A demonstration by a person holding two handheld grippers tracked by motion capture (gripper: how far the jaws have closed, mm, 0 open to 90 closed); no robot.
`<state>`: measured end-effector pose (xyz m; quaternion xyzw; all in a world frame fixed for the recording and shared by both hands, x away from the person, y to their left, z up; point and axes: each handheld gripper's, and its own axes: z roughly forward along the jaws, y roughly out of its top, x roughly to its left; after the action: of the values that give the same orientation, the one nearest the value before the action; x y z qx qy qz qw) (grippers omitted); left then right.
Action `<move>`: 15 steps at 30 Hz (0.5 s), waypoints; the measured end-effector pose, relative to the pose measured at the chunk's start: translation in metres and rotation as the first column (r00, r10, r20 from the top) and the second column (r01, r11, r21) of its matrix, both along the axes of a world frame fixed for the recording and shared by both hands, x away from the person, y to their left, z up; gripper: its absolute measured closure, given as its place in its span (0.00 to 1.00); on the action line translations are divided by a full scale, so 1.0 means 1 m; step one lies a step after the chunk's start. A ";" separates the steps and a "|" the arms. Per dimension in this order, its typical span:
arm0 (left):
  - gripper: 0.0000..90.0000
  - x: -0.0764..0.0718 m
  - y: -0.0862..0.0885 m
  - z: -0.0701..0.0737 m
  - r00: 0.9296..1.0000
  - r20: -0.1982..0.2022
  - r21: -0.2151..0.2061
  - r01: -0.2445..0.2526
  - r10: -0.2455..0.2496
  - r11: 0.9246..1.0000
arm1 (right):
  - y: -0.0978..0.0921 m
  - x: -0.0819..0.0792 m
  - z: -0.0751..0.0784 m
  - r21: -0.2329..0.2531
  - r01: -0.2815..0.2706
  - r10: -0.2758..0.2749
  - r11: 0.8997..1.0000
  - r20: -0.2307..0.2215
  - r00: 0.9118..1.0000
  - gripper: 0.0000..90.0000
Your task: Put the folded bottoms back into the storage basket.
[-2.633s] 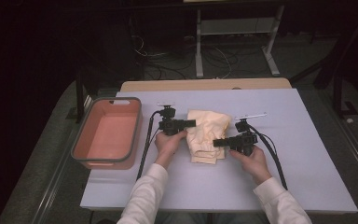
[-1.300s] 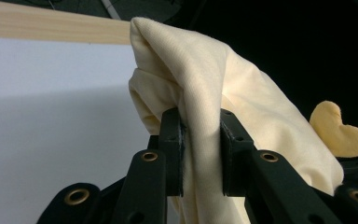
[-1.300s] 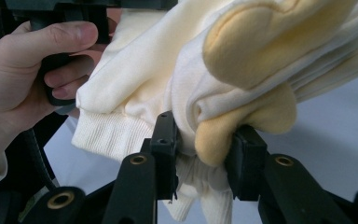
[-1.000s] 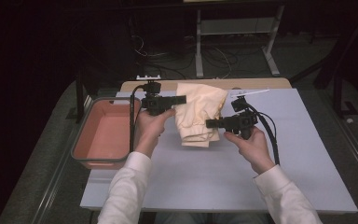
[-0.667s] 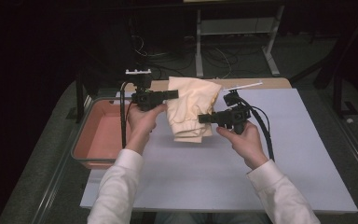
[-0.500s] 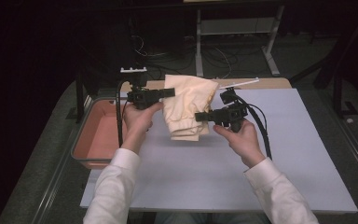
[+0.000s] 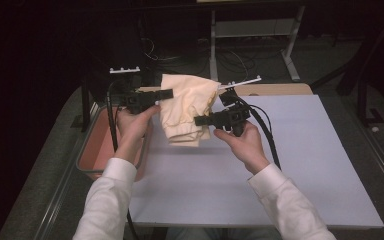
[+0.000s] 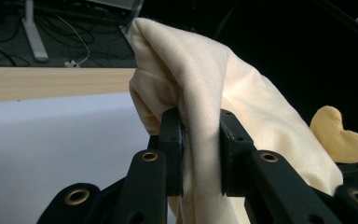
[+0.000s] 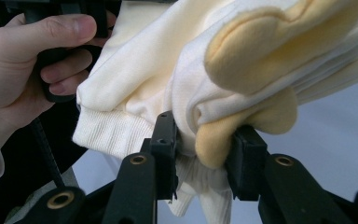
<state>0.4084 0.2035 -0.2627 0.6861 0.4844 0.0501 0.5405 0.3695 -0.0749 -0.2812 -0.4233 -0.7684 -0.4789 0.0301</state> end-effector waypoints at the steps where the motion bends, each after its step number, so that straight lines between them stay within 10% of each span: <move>1: 0.82 0.000 0.000 0.000 1.000 0.000 0.000 0.000 0.000 1.000 | 0.000 0.000 0.000 0.000 0.000 0.000 1.000 0.000 1.000 0.74; 15: 0.82 -0.006 0.031 0.016 0.999 0.030 -0.002 -0.042 0.042 0.999 | 0.033 0.004 0.014 -0.002 -0.037 0.037 0.999 0.028 0.999 0.74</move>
<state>0.4024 0.2346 -0.2464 0.6747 0.4905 0.0714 0.5468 0.3737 -0.0423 -0.2672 -0.4022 -0.7768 -0.4838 0.0280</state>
